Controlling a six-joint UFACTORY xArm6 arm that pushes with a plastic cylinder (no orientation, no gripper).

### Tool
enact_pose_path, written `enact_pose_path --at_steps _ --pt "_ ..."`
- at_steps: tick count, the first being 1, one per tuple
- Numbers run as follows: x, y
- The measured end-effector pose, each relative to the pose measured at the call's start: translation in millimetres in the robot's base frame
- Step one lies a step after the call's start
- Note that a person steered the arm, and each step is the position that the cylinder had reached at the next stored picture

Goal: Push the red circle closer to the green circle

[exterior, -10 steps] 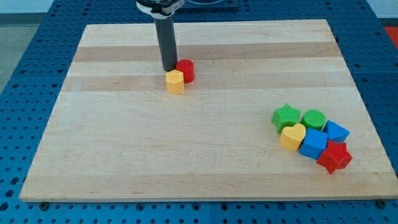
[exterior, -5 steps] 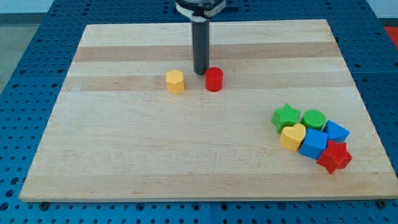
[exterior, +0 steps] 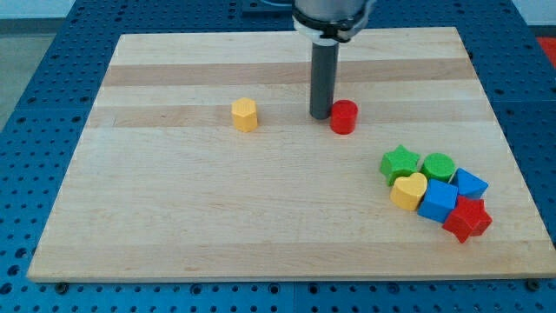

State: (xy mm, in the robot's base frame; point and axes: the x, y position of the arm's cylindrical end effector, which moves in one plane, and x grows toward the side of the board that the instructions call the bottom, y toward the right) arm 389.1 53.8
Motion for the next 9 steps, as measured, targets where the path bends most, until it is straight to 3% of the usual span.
enact_pose_path --at_steps 4,9 --pt "34 92" --pt "22 155"
